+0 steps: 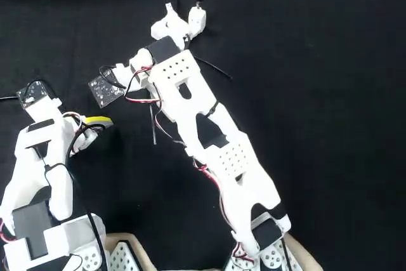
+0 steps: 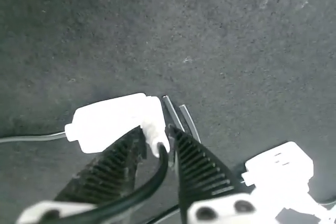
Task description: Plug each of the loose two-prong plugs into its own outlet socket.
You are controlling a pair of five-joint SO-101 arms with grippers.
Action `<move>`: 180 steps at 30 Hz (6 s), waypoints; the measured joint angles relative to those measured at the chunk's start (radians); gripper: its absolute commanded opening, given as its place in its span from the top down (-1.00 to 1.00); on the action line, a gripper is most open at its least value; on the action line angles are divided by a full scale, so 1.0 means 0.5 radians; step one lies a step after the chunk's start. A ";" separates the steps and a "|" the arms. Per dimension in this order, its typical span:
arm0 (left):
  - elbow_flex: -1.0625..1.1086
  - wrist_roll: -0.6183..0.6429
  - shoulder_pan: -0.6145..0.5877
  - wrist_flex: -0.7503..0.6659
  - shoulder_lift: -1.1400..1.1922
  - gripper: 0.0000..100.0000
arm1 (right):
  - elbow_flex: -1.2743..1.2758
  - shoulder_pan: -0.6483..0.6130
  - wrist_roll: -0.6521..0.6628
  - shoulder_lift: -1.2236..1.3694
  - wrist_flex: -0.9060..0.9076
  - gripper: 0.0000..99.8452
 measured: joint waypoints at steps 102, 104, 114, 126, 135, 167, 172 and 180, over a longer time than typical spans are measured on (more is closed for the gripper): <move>0.000 0.000 0.000 0.000 0.000 0.11 | -0.181 0.107 -0.761 0.420 -0.071 0.98; 0.000 0.000 0.000 0.000 0.000 0.11 | -0.181 0.107 -0.829 0.439 -0.095 0.98; 0.000 0.000 0.000 0.000 0.000 0.11 | -0.325 0.107 -0.997 0.494 -0.052 0.97; 0.000 0.000 0.000 0.000 0.000 0.11 | -0.779 0.098 -1.013 0.690 0.273 0.58; 0.000 0.000 0.000 0.000 -0.006 0.11 | -0.813 0.074 -1.013 0.694 0.276 0.58; 0.000 0.003 0.000 0.000 -0.006 0.11 | -0.945 -0.025 -0.957 0.697 0.276 0.57; 0.000 0.003 0.000 0.000 -0.006 0.11 | -0.939 0.031 -0.930 0.697 0.276 0.57; 0.000 0.003 0.000 0.000 -0.006 0.11 | -0.939 0.114 -0.887 0.537 0.276 0.57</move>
